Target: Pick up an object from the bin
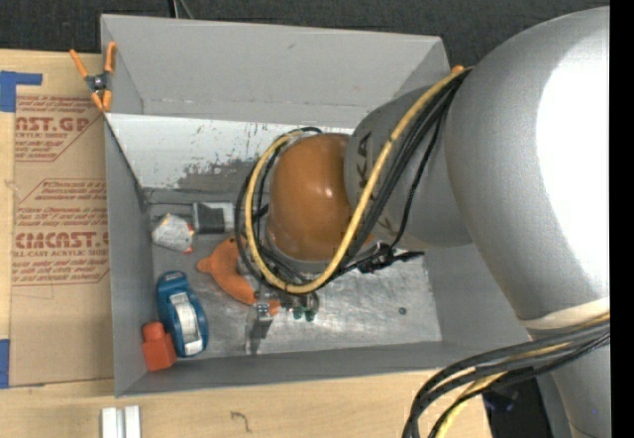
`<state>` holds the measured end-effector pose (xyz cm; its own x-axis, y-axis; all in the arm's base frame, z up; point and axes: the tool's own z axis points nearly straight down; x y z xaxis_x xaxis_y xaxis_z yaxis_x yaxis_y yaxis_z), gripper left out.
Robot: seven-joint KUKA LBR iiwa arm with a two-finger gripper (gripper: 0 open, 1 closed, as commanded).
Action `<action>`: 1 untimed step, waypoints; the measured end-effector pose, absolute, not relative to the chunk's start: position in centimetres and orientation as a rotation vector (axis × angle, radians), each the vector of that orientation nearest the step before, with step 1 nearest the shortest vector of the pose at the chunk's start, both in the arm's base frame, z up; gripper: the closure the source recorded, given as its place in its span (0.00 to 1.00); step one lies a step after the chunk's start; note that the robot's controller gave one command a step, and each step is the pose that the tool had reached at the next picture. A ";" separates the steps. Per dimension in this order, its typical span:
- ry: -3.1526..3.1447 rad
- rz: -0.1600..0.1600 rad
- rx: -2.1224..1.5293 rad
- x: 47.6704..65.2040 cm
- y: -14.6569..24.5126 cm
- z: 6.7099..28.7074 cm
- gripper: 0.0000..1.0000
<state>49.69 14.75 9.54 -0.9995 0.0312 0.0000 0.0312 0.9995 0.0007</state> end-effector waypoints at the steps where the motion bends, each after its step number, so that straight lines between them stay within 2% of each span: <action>1: 3.136 0.004 0.134 48.8 16.0 14.4 0.00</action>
Offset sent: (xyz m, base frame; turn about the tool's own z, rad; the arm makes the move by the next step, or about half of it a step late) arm 0.0025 0.0106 -0.0254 0.2601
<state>48.79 16.02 14.43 -0.9963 0.0856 -0.0030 0.0856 0.9963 0.0025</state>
